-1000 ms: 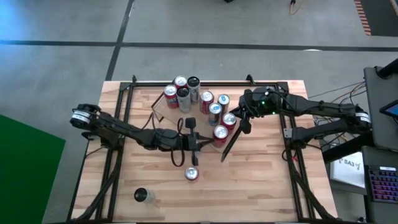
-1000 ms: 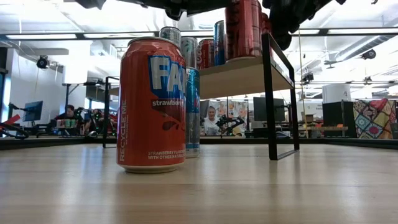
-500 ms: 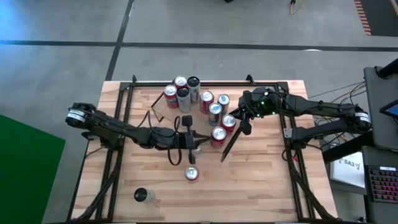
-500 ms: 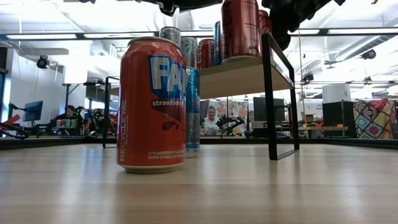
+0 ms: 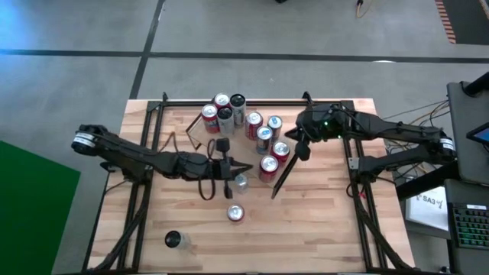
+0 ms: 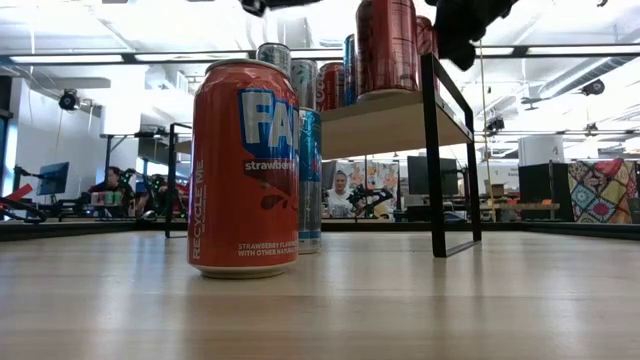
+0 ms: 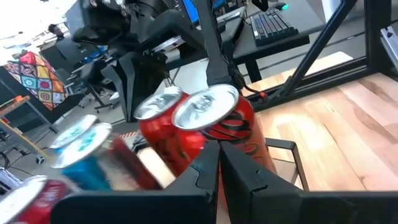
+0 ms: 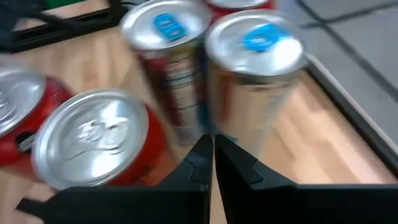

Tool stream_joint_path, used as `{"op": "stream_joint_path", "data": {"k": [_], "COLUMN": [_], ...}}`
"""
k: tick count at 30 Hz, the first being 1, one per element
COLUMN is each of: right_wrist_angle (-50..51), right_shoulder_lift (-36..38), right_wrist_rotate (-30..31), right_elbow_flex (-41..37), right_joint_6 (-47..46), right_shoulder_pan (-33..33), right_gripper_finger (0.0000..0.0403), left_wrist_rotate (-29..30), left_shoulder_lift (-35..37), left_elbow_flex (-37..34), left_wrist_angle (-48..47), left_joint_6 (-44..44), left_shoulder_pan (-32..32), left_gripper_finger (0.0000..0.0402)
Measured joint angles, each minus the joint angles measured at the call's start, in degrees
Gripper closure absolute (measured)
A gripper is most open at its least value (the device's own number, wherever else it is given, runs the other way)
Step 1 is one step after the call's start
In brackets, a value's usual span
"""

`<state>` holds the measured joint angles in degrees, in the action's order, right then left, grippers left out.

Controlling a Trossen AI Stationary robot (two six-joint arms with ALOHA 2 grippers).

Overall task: Place canned beverage on shelf
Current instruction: Adjust the silver/blue soda cans on the shelf

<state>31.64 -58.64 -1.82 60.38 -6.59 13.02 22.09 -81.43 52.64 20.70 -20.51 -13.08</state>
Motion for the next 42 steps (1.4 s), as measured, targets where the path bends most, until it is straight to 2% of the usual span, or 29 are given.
{"op": "stream_joint_path", "data": {"k": [4, 7, 15, 21, 28, 32, 42], "right_wrist_angle": [5.89, 9.9, 19.95, 27.94, 29.65, 29.55, 30.2], "right_shoulder_lift": [-0.96, -2.88, -13.53, -20.08, -23.43, -24.12, -24.45], "right_wrist_rotate": [7.97, 10.92, 10.9, 12.52, 11.64, 8.09, 3.19], "right_elbow_flex": [4.35, 8.18, 20.51, 29.0, 34.45, 36.35, 36.7], "right_joint_6": [-6.67, -11.76, -20.36, -23.21, -19.08, -16.45, -18.51], "right_shoulder_pan": [0.02, 0.16, 3.17, 5.31, 8.01, 9.62, 9.64], "right_gripper_finger": [0.0394, 0.0394, 0.0394, 0.0394, 0.0394, 0.0394, 0.0394], "left_wrist_rotate": [-0.1, -0.11, -0.13, -0.13, 2.92, 2.9, 2.88], "left_shoulder_lift": [5.35, 9.85, 20.65, 24.33, 26.99, 27.83, 28.76], "left_elbow_flex": [-1.08, -3.8, -11.98, -14.52, -15.81, -15.83, -16.39], "left_wrist_angle": [-3.89, -3.41, 0.29, 0.08, 0.25, 0.3, -0.25], "left_joint_6": [-0.93, -2.67, -7.05, -11.49, -15.72, -15.92, -17.41], "left_shoulder_pan": [0.0, 0.07, 0.6, 1.41, 6.11, 8.67, 9.38], "left_gripper_finger": [0.0402, 0.0402, 0.0402, 0.0402, 0.0402, 0.0402, 0.0402]}}
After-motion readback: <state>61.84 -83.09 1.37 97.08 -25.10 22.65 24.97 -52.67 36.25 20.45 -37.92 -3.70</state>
